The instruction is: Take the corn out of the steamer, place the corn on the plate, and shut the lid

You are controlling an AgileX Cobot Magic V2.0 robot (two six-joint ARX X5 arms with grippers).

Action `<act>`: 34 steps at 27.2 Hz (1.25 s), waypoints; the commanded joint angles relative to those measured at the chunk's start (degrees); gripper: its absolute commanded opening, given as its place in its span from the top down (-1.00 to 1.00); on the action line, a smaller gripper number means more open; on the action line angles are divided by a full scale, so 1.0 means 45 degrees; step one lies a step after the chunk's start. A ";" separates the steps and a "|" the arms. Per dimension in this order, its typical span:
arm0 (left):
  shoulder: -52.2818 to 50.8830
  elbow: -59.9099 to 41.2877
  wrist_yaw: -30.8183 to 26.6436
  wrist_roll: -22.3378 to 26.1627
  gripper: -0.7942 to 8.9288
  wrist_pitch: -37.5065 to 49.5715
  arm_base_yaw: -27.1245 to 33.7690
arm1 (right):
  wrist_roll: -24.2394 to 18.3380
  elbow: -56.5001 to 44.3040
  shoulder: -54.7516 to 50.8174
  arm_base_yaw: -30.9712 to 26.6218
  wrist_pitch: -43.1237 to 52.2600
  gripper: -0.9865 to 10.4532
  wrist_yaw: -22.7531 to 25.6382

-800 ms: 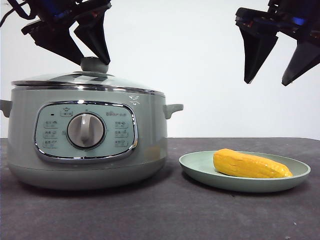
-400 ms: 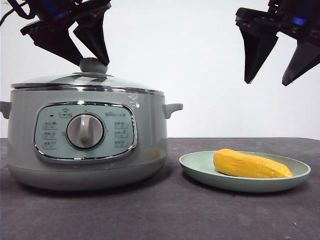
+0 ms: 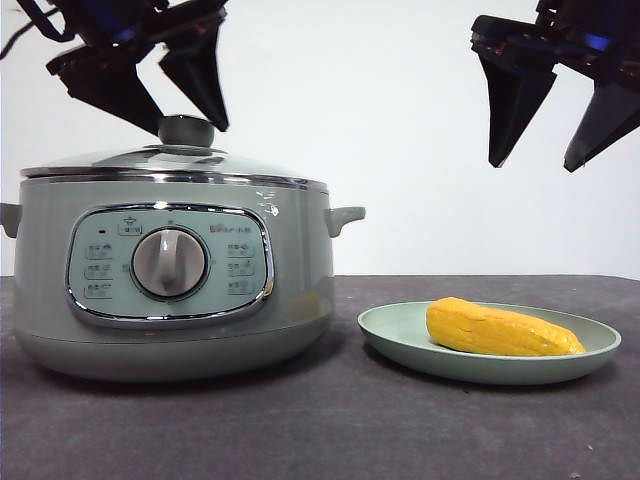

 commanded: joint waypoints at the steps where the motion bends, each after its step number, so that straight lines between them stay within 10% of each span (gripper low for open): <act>1: 0.0073 -0.0039 0.0039 -0.0175 -0.07 0.0121 -0.0049 | -0.0024 -0.0112 0.0015 -0.0005 0.0010 0.17 0.0034; 14: -0.3308 -0.0039 0.0015 -0.0423 -0.01 -0.1287 -0.0053 | -0.0155 -0.0112 -0.1666 0.0000 -0.0063 0.17 0.0019; 19: -0.4697 -0.0039 -0.0136 -0.0024 0.85 -0.2832 -0.0049 | -0.0170 -0.0126 -0.2909 0.0015 -0.0306 0.58 0.0024; 26: -0.6275 -0.1044 -0.1506 0.0267 0.85 -0.3128 -0.0097 | -0.0209 -0.0797 -0.4969 0.0024 0.0228 0.84 0.0029; 34: -1.0729 -0.6251 -0.2040 0.0117 0.85 -0.0291 -0.0219 | 0.0087 -0.6611 -0.9666 0.0024 0.4138 0.84 0.0034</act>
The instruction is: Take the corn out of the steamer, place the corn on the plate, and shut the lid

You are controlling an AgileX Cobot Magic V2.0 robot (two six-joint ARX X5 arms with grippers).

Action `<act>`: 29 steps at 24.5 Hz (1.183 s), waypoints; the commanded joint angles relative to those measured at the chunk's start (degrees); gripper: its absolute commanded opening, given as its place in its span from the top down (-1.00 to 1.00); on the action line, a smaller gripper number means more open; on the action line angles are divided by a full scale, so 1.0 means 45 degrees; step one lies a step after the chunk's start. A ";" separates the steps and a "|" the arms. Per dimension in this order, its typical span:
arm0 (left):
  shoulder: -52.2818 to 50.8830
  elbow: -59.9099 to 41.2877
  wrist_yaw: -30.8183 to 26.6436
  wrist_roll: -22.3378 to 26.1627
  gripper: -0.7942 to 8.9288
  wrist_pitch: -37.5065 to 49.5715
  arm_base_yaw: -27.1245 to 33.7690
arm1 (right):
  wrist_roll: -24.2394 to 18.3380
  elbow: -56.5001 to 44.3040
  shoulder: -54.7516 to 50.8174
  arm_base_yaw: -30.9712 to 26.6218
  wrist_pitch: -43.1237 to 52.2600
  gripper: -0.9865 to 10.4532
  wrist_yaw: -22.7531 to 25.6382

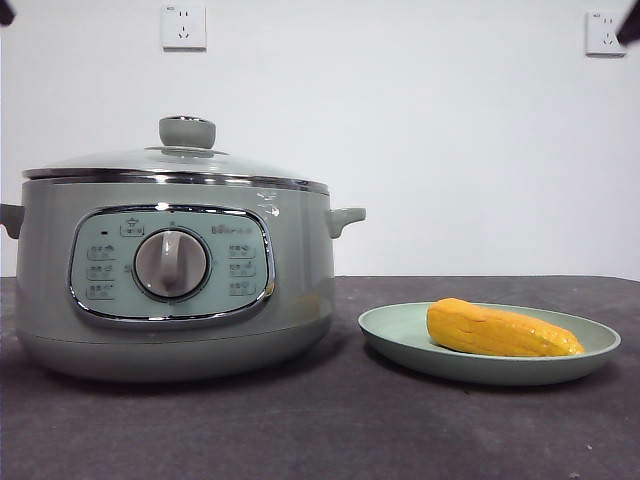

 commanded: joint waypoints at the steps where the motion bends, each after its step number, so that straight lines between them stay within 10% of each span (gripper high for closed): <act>1: -0.0981 -0.0967 -0.0083 -0.0219 0.85 0.0393 -0.0053 | 0.1005 -0.1229 -0.0874 0.0015 0.0457 0.84 0.0097; 7: -0.0874 -0.0952 -0.0083 -0.0510 0.84 -0.0525 -0.0049 | 0.3356 -0.1239 -0.0869 0.0005 0.0374 0.83 0.1409; 29: -0.3313 -0.1209 0.0000 0.0976 0.84 0.0359 0.1583 | 0.3366 -0.1229 -0.0840 0.0005 0.0053 0.83 0.1384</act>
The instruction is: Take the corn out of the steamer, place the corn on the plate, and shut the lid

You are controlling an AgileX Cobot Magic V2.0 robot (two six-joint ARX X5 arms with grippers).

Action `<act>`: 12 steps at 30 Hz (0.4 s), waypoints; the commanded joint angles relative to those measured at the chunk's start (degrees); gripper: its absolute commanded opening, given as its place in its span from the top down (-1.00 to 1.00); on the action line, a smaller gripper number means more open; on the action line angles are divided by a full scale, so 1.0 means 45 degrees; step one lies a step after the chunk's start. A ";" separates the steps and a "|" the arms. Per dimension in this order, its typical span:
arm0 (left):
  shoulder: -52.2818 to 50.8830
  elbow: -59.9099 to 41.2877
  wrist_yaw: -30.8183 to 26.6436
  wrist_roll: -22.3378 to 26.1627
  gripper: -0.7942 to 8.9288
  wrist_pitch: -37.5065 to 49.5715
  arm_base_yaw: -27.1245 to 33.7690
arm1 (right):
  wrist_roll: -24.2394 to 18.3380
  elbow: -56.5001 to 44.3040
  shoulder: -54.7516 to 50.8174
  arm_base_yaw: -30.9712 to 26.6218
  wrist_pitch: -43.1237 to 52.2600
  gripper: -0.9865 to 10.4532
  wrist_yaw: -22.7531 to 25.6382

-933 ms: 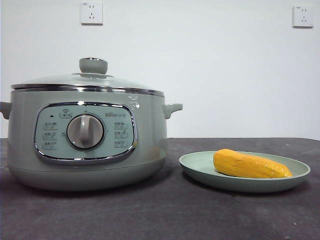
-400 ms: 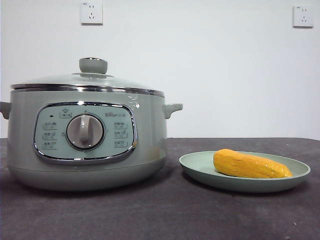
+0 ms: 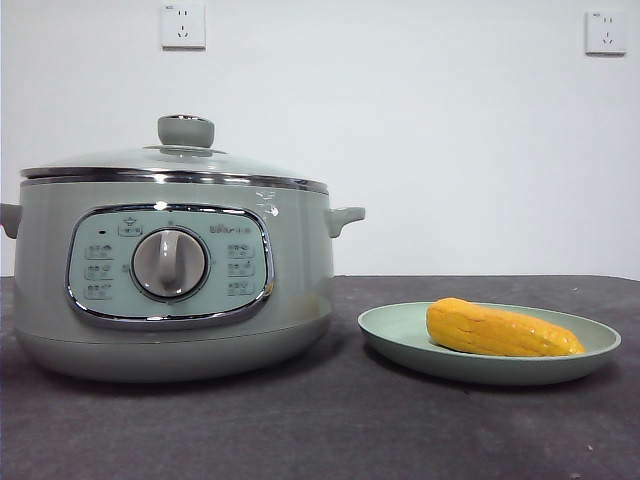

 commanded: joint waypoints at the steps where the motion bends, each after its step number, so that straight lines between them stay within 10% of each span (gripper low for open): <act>1: -0.1069 -0.0442 0.0389 0.0408 0.84 0.1321 0.1151 | 0.0121 -0.0015 -0.0005 0.0005 0.0058 0.83 0.0044; 12: -0.3478 -0.6023 0.1540 -0.0078 0.84 0.5207 0.4114 | 0.0121 -0.0015 -0.0005 0.0005 0.0049 0.83 0.0039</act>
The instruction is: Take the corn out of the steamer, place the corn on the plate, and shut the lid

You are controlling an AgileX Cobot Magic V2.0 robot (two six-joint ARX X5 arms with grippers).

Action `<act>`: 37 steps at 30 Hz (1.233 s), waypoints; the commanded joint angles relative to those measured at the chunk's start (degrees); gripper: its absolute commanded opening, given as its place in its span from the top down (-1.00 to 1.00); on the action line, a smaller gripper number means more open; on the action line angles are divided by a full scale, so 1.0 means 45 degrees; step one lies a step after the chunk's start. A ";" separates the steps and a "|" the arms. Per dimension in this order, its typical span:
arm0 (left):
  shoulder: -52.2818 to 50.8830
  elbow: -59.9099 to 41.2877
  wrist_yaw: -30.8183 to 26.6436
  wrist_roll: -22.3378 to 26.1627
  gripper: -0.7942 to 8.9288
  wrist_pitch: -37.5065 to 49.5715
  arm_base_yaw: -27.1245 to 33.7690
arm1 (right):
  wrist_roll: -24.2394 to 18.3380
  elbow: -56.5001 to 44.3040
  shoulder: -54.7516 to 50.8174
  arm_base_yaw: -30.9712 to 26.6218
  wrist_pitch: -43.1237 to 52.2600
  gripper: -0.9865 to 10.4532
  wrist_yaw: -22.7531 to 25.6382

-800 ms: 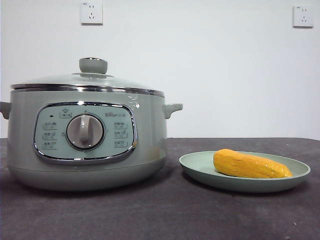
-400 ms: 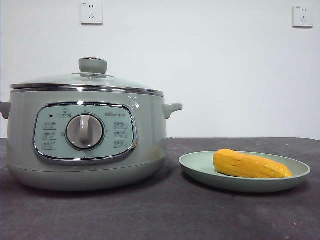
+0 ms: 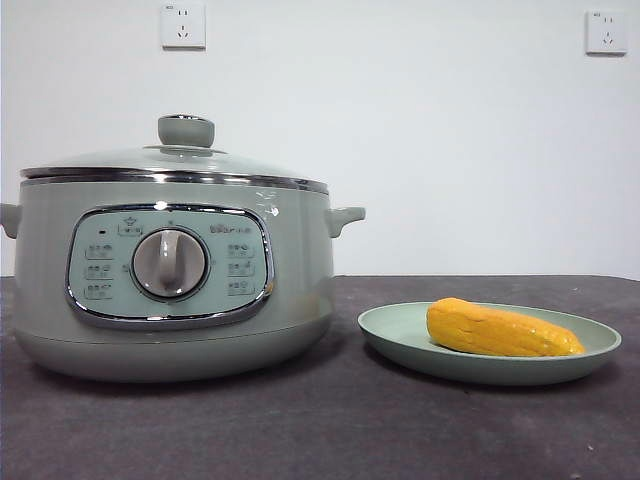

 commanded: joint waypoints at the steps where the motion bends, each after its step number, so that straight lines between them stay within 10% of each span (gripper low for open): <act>1: -0.0461 -0.1127 0.0053 -0.0325 0.84 0.0248 0.0272 | 0.0117 -0.0019 -0.0010 0.0005 0.0053 0.83 0.0034; 37: -0.1418 -0.2555 0.0058 -0.0359 0.84 -0.0393 0.0801 | 0.0102 -0.0015 -0.0010 0.0005 0.0034 0.83 0.0039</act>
